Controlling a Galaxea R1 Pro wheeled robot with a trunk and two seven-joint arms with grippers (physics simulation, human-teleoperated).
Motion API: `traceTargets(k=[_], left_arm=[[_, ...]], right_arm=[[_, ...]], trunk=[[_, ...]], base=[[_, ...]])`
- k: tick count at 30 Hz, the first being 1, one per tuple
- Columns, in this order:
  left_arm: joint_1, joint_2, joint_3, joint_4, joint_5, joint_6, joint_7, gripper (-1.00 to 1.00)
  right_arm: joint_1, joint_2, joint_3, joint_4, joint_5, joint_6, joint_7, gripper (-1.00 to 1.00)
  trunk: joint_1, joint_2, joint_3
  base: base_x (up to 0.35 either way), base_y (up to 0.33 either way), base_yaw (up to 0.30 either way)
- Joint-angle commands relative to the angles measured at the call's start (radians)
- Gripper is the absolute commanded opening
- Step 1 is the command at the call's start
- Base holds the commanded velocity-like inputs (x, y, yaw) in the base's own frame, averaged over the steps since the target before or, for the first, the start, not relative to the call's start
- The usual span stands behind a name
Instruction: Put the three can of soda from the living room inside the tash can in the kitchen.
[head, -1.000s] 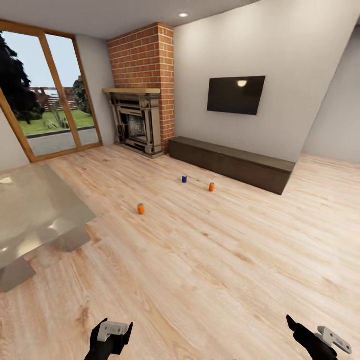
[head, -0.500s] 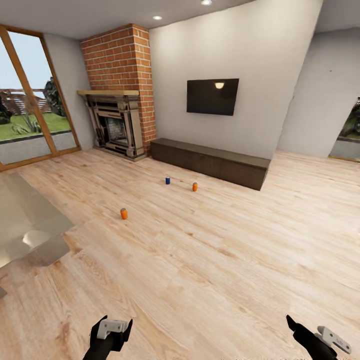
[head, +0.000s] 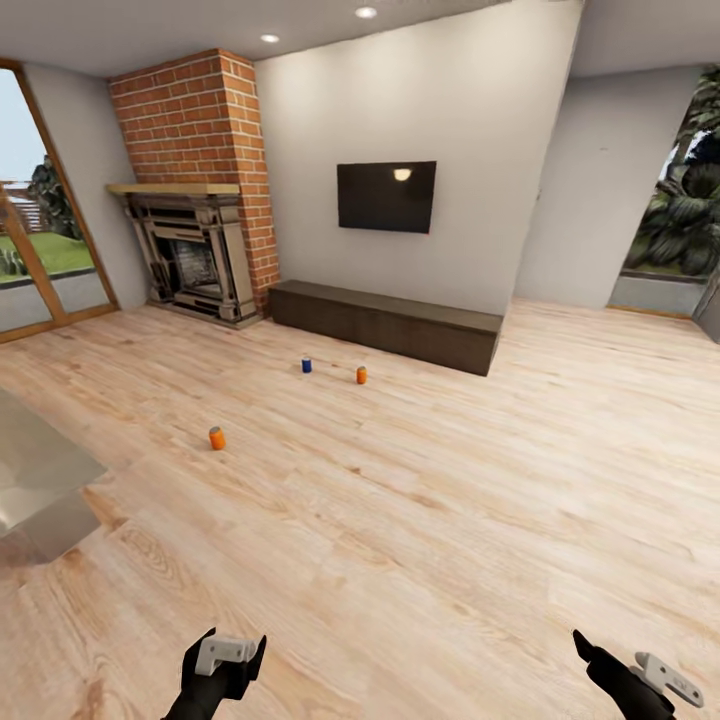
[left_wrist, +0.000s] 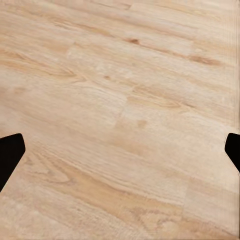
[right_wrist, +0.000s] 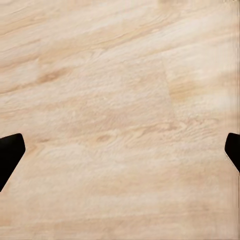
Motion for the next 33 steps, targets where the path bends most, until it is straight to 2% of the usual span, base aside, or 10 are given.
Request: traceTargets(k=[1, 18, 33], left_arm=[[0.0, 0.0, 0.0, 0.0, 0.0, 0.0, 0.0, 1.0], [0.0, -0.002, -0.001, 0.001, -0.001, 0.0, 0.0, 1.0], [0.0, -0.001, 0.002, 0.001, 0.0, 0.0, 0.0, 1.0]], right_arm=[[0.0, 0.0, 0.0, 0.0, 0.0, 0.0, 0.0, 1.0], [0.0, -0.001, 0.0, 0.0, 0.0, 0.0, 0.0, 1.0], [0.0, -0.001, 0.0, 0.0, -0.001, 0.001, 0.0, 1.0]], trunk=[[0.0, 0.0, 0.001], [0.0, 0.0, 0.004], [0.0, 0.0, 0.004]], base=[[0.0, 0.0, -0.199], [0.0, -0.009, -0.211], [0.0, -0.239, -0.249]])
